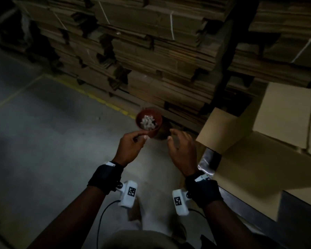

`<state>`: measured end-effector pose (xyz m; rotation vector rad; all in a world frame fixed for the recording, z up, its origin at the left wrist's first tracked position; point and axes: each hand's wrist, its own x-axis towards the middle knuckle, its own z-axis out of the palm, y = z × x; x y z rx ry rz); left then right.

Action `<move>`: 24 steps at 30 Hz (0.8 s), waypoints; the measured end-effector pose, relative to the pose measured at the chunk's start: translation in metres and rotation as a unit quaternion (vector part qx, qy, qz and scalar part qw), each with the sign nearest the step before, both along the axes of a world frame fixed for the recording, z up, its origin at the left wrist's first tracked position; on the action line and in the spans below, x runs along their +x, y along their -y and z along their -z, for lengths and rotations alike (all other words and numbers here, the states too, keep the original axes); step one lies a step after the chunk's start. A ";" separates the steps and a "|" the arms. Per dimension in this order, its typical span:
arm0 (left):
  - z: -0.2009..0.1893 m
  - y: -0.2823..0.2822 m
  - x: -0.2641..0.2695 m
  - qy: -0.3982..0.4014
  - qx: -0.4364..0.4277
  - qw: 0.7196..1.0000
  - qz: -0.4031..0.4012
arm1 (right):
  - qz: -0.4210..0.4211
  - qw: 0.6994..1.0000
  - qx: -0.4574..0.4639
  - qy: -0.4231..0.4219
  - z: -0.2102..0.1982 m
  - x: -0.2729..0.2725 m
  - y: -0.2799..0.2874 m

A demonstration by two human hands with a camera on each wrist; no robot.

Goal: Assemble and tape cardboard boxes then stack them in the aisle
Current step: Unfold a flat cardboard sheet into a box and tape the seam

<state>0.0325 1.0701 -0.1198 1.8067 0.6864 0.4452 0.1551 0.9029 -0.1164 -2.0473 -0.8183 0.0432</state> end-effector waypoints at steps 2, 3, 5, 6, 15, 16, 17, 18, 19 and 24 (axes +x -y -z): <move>0.005 -0.031 0.003 -0.013 0.007 1.000 -0.001 | -0.003 1.000 -0.012 0.005 0.008 0.005 -0.036; 0.008 -0.047 0.006 -0.014 0.008 1.000 0.002 | -0.005 1.000 -0.018 0.007 0.011 0.008 -0.052; 0.015 -0.077 0.014 -0.011 -0.001 1.000 0.008 | -0.010 0.999 -0.035 0.010 0.017 0.016 -0.083; 0.020 -0.090 0.018 -0.009 -0.015 1.000 0.009 | -0.009 0.999 -0.044 0.007 0.020 0.020 -0.095; 0.083 -0.201 0.113 -0.049 0.023 0.998 0.029 | 0.029 0.995 -0.084 -0.053 0.064 0.100 -0.185; 0.092 -0.212 0.128 -0.058 0.035 0.997 0.033 | 0.030 0.994 -0.088 -0.059 0.071 0.114 -0.196; 0.099 -0.223 0.144 -0.070 0.045 0.996 0.033 | 0.031 0.993 -0.092 -0.067 0.079 0.129 -0.207; 0.108 -0.233 0.158 -0.083 0.051 0.995 0.029 | 0.033 0.992 -0.095 -0.078 0.088 0.142 -0.219; 0.118 -0.245 0.174 -0.093 0.058 0.994 0.028 | 0.034 0.991 -0.094 -0.087 0.097 0.156 -0.231; 0.190 -0.294 0.239 -0.130 0.045 0.990 0.042 | 0.019 0.990 -0.110 -0.085 0.154 0.214 -0.282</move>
